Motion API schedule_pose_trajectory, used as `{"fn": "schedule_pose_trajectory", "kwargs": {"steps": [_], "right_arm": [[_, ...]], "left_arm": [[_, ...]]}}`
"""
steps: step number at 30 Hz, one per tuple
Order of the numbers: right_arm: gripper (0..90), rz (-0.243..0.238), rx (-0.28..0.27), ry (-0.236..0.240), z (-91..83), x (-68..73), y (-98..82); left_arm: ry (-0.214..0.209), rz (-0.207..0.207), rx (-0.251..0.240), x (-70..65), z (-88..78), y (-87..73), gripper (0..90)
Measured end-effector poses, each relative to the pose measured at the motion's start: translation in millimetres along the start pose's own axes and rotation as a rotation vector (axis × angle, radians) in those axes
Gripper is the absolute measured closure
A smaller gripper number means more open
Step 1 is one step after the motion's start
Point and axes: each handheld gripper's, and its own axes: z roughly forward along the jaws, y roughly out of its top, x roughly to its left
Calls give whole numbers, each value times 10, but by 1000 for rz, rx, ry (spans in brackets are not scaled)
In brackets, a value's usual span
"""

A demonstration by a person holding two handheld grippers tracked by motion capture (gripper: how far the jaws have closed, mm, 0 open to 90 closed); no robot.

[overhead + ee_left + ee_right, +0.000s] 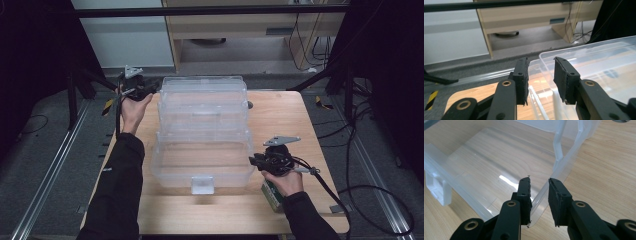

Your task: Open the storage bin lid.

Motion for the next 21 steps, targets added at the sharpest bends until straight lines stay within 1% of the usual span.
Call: {"fn": "schedule_pose_trajectory", "kwargs": {"steps": [1, 2, 7, 14, 18, 21], "right_arm": [[719, 5, 5, 2, -4, 0, 0], [718, 5, -1, 5, 0, -4, -1], [717, 13, -1, 11, 0, -12, -1], [713, 17, 4, 17, 0, -21, 2], [711, 20, 3, 22, 1, -29, 0], [711, 24, 2, 23, 1, -31, -1]], "left_arm": [[2, 5, -2, -1, -39, -8, 633], [-4, 12, 6, 2, -103, -21, 631], [-17, 20, -6, -2, -404, -108, 612], [-40, 47, -41, -14, -795, -208, 595], [-50, 49, -50, -27, -974, -304, 596], [-63, 50, -44, -40, -1057, -385, 595]]}}
